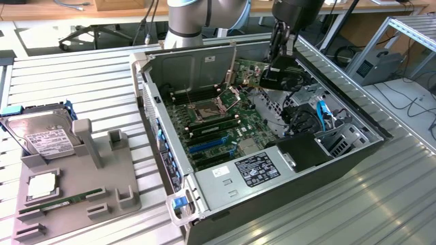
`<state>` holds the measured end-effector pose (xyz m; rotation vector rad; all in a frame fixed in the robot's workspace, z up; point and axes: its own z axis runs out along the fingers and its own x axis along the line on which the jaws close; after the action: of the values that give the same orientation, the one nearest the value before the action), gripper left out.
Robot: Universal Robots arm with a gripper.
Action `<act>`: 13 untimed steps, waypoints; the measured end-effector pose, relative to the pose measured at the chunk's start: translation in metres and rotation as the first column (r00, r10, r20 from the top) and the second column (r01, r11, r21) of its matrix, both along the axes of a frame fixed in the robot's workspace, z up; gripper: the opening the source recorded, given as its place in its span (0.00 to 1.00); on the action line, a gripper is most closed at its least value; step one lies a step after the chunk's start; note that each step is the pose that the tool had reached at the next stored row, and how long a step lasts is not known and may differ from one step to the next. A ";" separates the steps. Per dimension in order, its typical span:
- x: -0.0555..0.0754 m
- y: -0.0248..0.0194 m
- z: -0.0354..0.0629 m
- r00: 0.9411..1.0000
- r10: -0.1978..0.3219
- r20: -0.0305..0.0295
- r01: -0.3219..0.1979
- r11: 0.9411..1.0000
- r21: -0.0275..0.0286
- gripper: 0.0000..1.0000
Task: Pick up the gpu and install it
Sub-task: 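Insert the gpu into the slot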
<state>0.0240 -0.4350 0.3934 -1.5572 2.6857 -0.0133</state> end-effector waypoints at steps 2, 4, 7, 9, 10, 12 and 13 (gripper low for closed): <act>0.000 0.0000 0.0000 1.000 0.004 0.000 -0.004 1.000 0.000 0.27; 0.001 0.0000 0.0000 1.000 0.009 0.000 -0.009 1.000 0.000 0.27; 0.001 0.0000 0.0000 1.000 0.016 0.000 -0.016 1.000 0.000 0.27; 0.001 0.0000 0.0000 1.000 0.020 0.000 -0.020 1.000 0.000 0.27; 0.002 0.0000 0.0000 1.000 0.024 0.000 -0.024 1.000 0.000 0.27; 0.002 0.0000 0.0000 0.999 0.033 0.000 -0.033 0.999 0.000 0.27; 0.002 0.0000 0.0000 0.999 0.038 0.000 -0.038 0.999 0.000 0.27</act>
<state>0.0263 -0.4350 0.3934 -1.6084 2.6551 -0.0122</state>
